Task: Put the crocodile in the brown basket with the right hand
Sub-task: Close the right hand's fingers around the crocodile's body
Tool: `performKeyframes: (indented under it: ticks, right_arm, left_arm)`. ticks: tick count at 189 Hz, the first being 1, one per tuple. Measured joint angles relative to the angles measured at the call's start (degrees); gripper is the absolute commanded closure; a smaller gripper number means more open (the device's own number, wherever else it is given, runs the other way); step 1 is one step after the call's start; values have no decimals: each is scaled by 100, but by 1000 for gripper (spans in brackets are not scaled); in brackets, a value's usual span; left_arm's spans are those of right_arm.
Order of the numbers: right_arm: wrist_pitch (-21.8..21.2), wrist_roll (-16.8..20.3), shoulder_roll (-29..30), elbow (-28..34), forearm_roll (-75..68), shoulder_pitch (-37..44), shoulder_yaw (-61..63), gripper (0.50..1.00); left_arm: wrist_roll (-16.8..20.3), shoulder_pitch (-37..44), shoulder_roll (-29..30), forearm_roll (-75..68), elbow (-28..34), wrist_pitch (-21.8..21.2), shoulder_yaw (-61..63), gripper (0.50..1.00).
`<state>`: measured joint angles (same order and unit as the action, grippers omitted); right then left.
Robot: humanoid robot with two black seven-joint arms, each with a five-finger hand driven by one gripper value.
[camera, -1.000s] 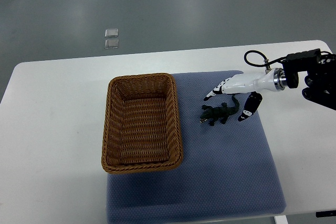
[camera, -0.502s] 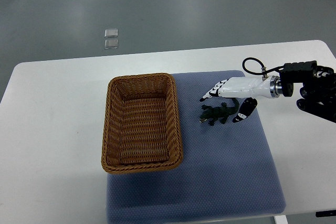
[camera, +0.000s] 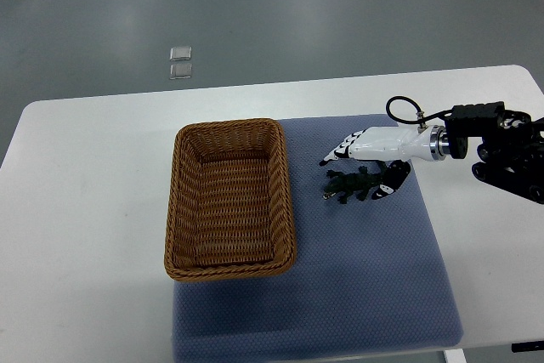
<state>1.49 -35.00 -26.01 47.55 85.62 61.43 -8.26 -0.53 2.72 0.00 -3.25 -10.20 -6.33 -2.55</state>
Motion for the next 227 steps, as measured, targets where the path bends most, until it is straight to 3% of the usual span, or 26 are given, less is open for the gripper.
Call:
performKeyframes:
  ticks: [63, 89, 137, 227]
  right_arm:
    - [38, 0, 107, -200, 14, -56, -88, 638]
    - [83, 0, 107, -208, 18, -60, -100, 703]
    - [90, -2, 196, -389, 51, -54, -212, 720]
    - [83, 0, 222, -457, 44, -1, -218, 948]
  left_arm:
    - [0, 0, 0, 0, 0, 0, 0, 500]
    - [0, 0, 0, 0, 0, 0, 0, 500]
    - [0, 0, 0, 0, 0, 0, 0, 500]
    - [0, 0, 0, 0, 0, 0, 0, 500]
